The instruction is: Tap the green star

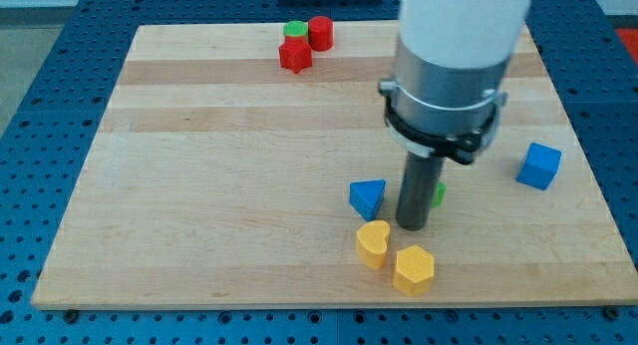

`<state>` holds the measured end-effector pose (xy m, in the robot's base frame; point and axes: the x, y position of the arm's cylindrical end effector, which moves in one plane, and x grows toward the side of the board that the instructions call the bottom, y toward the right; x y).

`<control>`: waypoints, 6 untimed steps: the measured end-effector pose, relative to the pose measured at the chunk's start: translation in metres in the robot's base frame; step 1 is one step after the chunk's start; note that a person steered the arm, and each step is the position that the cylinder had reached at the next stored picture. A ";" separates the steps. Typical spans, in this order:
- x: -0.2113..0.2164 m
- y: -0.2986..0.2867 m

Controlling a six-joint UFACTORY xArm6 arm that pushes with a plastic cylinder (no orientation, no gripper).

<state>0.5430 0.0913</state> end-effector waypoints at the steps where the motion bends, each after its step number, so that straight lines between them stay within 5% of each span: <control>1: -0.005 0.013; 3: -0.075 -0.001; 6: -0.071 0.014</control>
